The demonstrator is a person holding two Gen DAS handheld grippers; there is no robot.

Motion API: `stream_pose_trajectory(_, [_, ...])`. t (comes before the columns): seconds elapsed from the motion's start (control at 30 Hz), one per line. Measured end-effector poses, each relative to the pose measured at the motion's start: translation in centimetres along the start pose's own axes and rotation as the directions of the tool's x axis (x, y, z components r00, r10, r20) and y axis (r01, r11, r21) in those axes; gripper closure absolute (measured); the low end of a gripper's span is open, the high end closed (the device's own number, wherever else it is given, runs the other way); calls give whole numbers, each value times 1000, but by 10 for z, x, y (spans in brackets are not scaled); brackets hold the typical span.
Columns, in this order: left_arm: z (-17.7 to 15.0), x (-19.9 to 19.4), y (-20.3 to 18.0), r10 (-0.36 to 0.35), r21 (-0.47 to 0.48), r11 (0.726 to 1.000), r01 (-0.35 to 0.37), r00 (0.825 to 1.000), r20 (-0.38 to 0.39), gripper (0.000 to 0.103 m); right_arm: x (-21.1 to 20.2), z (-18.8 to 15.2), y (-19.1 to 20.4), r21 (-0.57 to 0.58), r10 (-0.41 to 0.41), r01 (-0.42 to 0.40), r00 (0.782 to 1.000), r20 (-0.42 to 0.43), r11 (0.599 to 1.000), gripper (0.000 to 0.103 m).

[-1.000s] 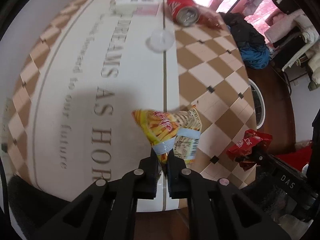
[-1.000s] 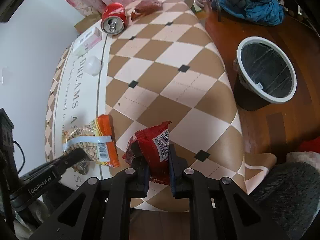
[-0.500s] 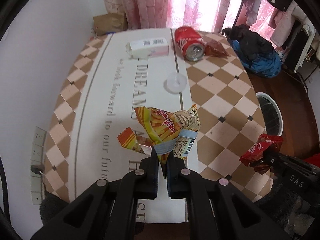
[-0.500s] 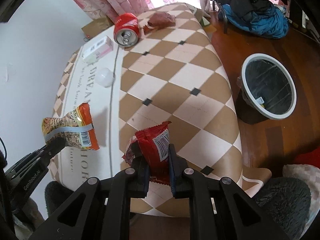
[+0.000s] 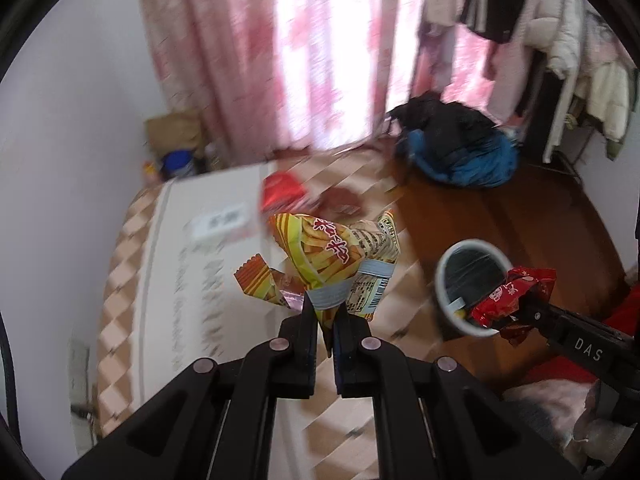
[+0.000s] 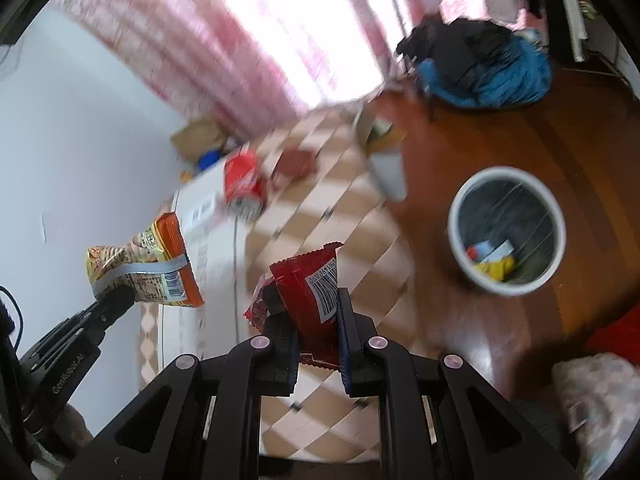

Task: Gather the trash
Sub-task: 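Carry both snack bags over the bin and open both tools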

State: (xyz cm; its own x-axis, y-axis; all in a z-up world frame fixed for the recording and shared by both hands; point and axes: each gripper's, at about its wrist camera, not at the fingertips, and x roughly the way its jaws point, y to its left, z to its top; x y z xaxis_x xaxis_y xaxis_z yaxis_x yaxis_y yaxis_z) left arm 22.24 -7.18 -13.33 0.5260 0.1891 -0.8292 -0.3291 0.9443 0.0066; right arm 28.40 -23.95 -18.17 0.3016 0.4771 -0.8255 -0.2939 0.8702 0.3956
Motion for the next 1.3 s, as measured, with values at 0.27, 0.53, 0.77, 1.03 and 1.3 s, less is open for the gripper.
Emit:
stream_pose_trajectory(0.27, [56,38,-105,-118,96,988,117,993,6,100,-43,61,-95,99,-96,87,991,93,991,87])
stream_pose_trajectory(0.53, [65,126,-209,-210,174,957,231,968,-135,99,-13,74,-224,241,-192,185,981,6,953,87])
stream_pose_trajectory(0.77, [54,214,-264,-261,161,933,321,914,-310,99,57,67,-311,311,-216,245,968,-125,918,87])
stream_pose_trajectory(1.03, [43,283,-283,-320,74,914,400,819,-477,94,125,62,-365,345,-203,274,952,-229,898,87])
stream_pose_trajectory(1.3, [40,299,-278,-283,80,928,365,826,-487,34,163,58,-377,327,-196,282,942,-272,902,69])
